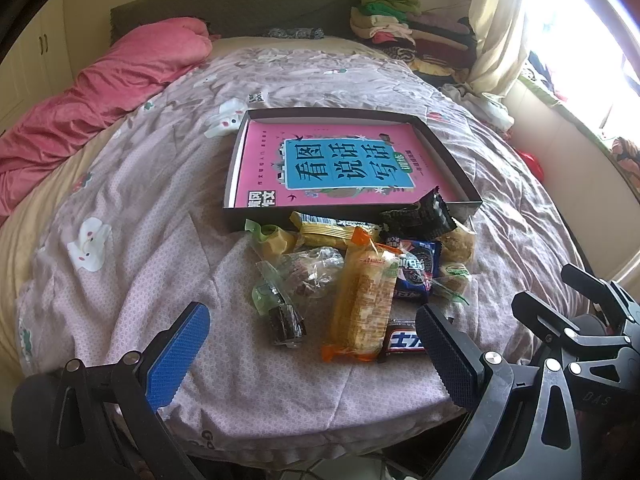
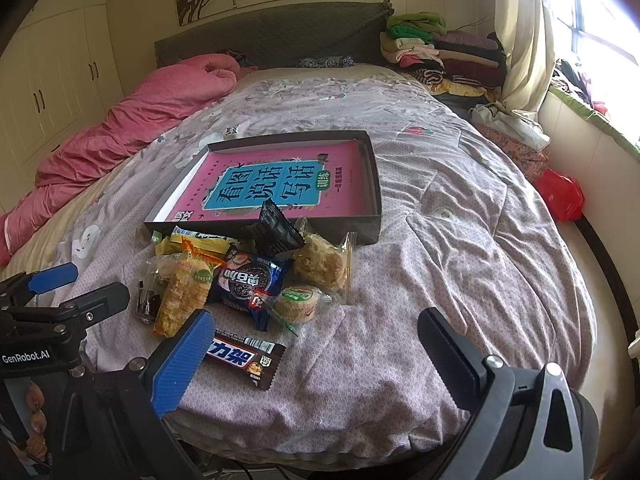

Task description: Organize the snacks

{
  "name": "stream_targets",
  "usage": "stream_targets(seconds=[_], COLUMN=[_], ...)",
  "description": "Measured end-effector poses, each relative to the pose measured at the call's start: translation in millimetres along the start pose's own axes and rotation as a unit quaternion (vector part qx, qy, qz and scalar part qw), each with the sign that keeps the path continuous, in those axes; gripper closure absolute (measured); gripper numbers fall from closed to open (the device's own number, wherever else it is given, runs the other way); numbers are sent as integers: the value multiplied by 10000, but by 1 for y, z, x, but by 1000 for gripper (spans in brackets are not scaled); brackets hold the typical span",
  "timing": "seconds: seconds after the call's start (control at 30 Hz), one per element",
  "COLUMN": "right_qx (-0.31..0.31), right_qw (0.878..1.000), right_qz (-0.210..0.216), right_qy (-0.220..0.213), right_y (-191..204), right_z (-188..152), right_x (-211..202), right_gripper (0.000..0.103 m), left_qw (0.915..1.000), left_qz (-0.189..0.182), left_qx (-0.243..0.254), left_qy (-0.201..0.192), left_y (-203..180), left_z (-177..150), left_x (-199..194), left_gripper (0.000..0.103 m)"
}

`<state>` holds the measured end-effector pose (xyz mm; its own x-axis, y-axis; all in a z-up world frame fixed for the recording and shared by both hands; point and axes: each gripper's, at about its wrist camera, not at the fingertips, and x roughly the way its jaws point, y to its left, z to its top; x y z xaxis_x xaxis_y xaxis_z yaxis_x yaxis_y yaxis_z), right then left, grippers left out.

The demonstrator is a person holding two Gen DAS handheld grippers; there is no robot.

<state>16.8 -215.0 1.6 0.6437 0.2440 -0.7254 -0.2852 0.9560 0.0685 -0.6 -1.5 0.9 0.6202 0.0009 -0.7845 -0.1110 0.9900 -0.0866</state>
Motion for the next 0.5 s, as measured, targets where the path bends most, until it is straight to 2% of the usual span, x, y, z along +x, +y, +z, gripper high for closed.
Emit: stream_targets(seconds=[0.5], right_qx=[57], right_qw=[10000], right_qz=[28], right_qy=[52], right_y=[-3], right_z=[0], right_x=[6], right_gripper=[1], left_qw=[9999], left_qz=[-15], left_qx=[-92], left_qy=[118], left_y=[9], left_z=[-1], left_x=[7], left_gripper=[1])
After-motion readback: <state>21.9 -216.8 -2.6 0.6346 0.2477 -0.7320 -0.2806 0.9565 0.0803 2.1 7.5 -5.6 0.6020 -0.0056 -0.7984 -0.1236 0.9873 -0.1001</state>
